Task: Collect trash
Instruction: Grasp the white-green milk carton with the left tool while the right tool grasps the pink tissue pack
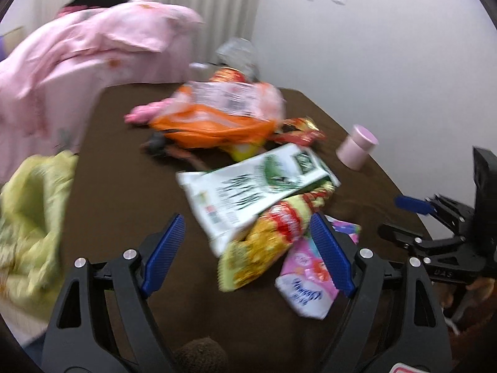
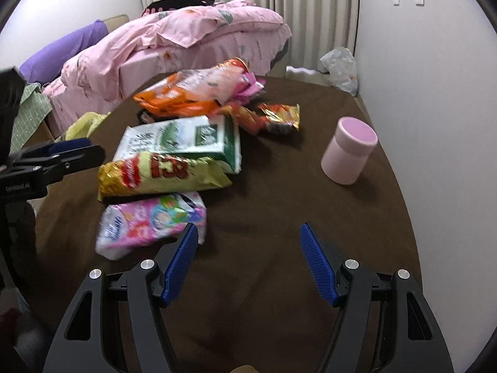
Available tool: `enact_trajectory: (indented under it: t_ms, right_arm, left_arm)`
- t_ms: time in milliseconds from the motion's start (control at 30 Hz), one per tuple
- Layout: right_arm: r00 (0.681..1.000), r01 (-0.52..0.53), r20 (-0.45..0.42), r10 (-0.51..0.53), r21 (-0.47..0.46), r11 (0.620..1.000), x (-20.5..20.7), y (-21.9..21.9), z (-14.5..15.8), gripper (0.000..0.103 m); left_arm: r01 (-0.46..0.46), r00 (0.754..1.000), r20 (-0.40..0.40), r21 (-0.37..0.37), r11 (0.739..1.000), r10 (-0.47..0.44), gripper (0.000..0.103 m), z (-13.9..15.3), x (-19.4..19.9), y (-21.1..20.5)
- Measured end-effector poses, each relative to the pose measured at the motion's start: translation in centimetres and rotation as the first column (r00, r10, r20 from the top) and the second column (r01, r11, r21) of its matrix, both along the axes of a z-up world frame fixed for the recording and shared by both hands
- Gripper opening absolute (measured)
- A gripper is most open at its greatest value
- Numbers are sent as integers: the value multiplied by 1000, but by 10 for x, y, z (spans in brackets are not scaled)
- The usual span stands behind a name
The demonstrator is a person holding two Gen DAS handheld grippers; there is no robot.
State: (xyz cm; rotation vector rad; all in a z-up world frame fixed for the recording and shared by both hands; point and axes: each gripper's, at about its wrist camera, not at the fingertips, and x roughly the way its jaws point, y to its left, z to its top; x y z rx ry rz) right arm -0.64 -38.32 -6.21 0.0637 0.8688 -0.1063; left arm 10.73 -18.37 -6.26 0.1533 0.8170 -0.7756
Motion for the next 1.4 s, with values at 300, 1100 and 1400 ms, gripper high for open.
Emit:
enact_trajectory:
  t_ms: [300,1100,1400]
  right_arm:
    - [1000,-15,-10,16,112,994,0,-14,-12,65]
    - [990,-120,-33,140,350,929,22,15,-36,35]
    - [992,-121,4,126,314,942,11,2,-29,12]
  left_arm:
    - [141,989,25,56,988,-142,78,-3,50,-56]
    - [83,995,-67,58,995,-79,77,-5,4,11]
    - [189,981,-84,211,959,-175,77,-10,27,-58]
